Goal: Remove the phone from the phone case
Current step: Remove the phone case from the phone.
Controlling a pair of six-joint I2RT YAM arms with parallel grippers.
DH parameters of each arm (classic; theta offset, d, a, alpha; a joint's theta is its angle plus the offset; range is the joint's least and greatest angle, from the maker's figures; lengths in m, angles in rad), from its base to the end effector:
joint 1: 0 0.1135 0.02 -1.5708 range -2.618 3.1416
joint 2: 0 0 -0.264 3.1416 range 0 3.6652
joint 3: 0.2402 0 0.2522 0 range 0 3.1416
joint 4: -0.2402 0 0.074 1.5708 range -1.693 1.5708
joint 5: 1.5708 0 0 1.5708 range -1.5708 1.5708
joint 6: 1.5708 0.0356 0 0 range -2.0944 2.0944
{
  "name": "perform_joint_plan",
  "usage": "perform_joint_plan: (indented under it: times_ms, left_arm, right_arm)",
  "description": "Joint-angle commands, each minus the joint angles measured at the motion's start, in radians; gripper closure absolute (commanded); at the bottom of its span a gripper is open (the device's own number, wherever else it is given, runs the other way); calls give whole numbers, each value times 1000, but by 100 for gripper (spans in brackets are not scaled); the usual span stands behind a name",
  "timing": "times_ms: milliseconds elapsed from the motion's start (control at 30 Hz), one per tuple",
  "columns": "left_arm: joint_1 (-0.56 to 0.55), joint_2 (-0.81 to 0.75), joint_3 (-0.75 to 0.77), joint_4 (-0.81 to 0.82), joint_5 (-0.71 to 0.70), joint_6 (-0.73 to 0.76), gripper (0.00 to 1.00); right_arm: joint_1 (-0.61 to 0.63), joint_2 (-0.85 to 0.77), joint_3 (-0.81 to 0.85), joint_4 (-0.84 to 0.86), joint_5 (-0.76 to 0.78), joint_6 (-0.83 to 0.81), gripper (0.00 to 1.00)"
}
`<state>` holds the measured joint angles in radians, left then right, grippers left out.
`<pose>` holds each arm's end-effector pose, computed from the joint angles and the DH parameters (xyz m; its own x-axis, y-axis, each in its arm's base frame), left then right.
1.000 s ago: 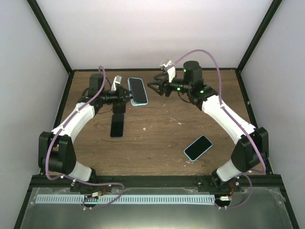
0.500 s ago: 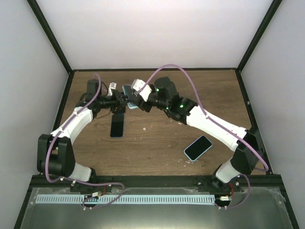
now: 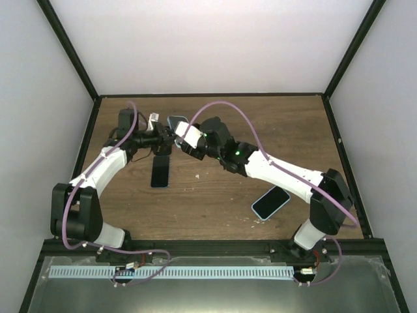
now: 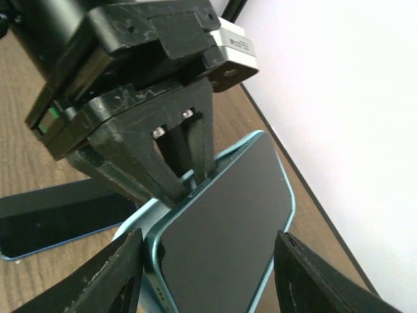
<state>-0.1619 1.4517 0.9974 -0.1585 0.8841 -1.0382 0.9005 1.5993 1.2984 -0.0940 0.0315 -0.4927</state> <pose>0.3055 -0.0778 0.2665 -0.9142 -0.4041 -0.0322 -0.1201 0.3458 -0.9306 0.2372 0.2974 0.3199 0.1514 -0.5701 -0.8075 -0.7872 0.4245 -0.4473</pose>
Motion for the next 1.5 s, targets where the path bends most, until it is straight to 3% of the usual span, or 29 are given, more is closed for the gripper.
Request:
perform_joint_plan:
  times_ms: [0, 167, 567, 933, 1467]
  left_arm:
    - [1, -21, 0, 70, 50, -20, 100]
    - [1, -9, -1, 77, 66, -26, 100]
    - [-14, -14, 2, 60, 66, 33, 100]
    - [2, -49, -17, 20, 25, 123, 100]
    - [72, -20, -9, -175, -142, 298, 100]
  right_arm:
    - [8, 25, -4, 79, 116, -58, 46]
    - [8, 42, -41, 180, 218, -138, 52]
    - [9, 106, -113, 373, 344, -349, 57]
    - [9, 45, -32, 315, 316, -269, 99]
    - [5, 12, 170, 198, 298, -127, 99]
